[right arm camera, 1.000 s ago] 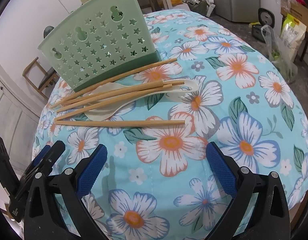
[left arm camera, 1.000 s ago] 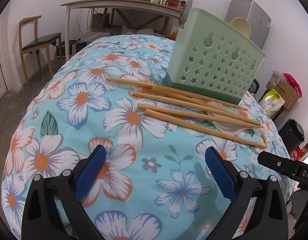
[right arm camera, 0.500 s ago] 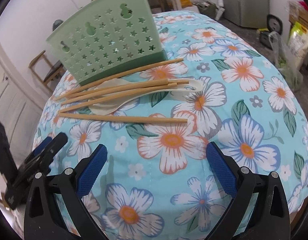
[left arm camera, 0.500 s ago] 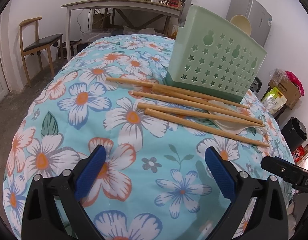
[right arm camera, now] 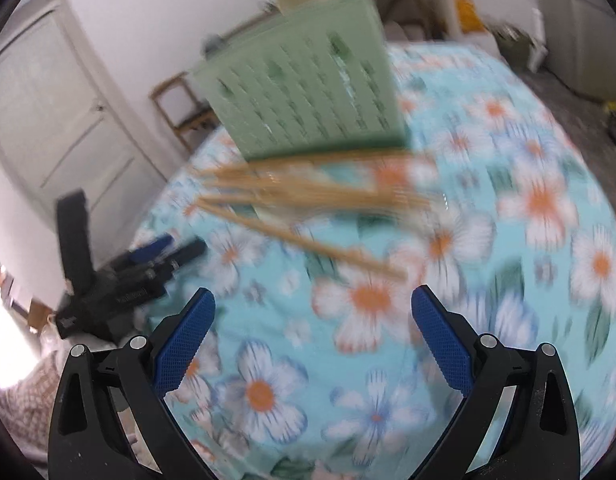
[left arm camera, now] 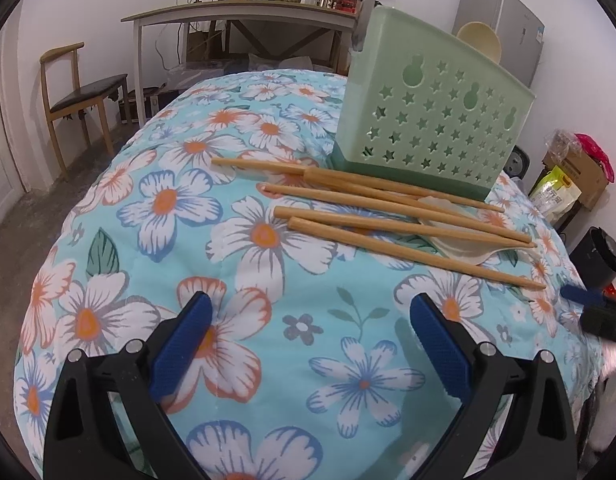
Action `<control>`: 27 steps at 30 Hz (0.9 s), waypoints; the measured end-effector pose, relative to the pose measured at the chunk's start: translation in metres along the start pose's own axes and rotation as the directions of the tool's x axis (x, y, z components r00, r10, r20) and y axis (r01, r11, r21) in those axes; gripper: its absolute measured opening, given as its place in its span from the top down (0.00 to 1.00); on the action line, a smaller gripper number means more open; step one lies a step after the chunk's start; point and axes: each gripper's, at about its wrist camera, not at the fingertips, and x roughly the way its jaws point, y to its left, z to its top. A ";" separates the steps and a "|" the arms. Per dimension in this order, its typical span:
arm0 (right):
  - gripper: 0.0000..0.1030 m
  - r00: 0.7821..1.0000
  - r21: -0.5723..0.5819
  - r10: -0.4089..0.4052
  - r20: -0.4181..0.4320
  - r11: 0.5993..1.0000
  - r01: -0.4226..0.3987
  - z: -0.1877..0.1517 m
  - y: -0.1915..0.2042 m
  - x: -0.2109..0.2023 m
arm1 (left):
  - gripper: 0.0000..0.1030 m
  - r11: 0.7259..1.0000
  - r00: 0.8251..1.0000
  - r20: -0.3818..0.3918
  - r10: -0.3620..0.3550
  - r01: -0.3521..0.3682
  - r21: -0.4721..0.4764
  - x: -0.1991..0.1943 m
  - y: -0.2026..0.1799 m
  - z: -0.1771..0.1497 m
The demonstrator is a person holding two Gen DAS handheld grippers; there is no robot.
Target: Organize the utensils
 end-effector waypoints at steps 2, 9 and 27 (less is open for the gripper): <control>0.10 0.999 -0.045 0.038 0.032 0.998 -0.037 0.017 0.003 -0.002 | 0.06 1.000 1.000 0.007 -0.016 0.016 -0.008 -0.004 0.002 0.003; 0.27 0.978 -0.070 0.206 -0.018 0.976 -0.207 0.078 -0.001 0.034 | 0.08 0.996 0.990 0.118 -0.079 0.084 -0.035 -0.021 0.007 0.020; 0.37 0.931 -0.152 0.229 -0.285 0.948 -0.280 0.067 0.022 0.079 | 0.12 0.954 0.969 0.166 -0.182 0.215 -0.209 -0.014 0.043 0.013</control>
